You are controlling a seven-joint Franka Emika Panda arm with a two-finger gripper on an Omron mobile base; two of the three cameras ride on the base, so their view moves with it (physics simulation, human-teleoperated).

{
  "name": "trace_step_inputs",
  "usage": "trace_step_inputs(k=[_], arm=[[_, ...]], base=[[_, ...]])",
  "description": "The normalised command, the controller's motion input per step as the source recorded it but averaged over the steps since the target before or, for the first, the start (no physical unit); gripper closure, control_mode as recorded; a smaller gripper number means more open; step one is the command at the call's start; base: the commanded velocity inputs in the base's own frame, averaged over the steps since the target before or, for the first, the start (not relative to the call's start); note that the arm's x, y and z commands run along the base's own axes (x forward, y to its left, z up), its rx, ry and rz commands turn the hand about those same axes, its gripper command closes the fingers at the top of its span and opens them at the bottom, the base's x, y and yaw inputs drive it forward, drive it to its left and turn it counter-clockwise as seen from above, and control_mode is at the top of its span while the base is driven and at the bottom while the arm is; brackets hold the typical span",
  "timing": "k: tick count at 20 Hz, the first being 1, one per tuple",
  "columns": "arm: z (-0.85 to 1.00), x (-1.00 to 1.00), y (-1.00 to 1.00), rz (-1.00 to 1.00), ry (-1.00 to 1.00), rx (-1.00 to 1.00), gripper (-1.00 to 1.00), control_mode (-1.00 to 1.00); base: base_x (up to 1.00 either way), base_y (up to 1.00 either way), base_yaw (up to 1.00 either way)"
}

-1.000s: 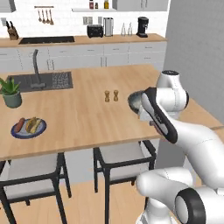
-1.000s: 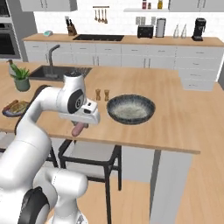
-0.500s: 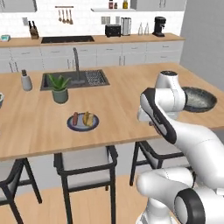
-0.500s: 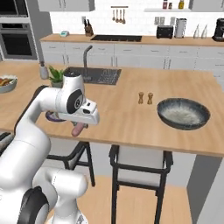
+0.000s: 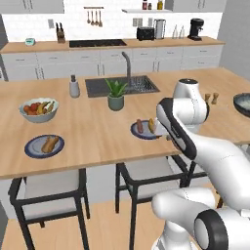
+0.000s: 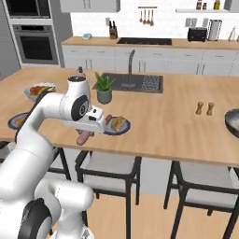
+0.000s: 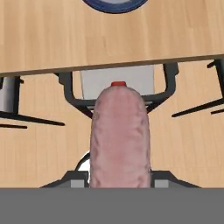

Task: Place one bun and one sausage from the bowl on each plate.

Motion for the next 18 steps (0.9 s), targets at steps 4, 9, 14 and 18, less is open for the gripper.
trace_step_inputs(k=[4, 9, 14, 18], arm=[[0.0, 0.0, 0.0, 0.0, 0.0, 0.0, 1.0, 1.0], [0.0, 0.0, 0.0, 0.0, 0.0, 0.0, 1.0, 1.0], [0.0, 0.0, 0.0, 0.0, 0.0, 0.0, 1.0, 1.0], [0.0, 0.0, 0.0, 0.0, 0.0, 0.0, 1.0, 1.0]], base=[[0.15, 1.0, 0.0], [0.31, 1.0, 0.0], [0.38, 1.0, 0.0], [0.22, 0.83, 0.0]])
